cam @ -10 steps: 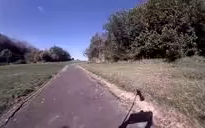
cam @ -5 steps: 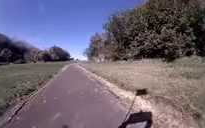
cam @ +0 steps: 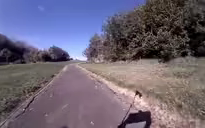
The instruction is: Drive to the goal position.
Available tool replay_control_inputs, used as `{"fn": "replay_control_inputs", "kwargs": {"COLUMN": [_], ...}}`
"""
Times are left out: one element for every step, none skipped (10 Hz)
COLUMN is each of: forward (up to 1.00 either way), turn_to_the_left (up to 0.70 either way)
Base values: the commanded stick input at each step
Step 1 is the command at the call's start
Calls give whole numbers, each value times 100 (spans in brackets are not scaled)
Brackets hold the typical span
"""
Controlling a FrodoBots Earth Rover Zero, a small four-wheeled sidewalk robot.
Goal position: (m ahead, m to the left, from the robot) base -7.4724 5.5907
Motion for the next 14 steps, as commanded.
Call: {"fn": "replay_control_inputs", "kwargs": {"forward": [-70,-70,-70,-70,-70,-70,-70,-70,-70,-70,3,2,0,0], "turn_to_the_left": [-21,-35,-35,-35,-35,-35,-21,-6,0,0,0,0,0,0]}}
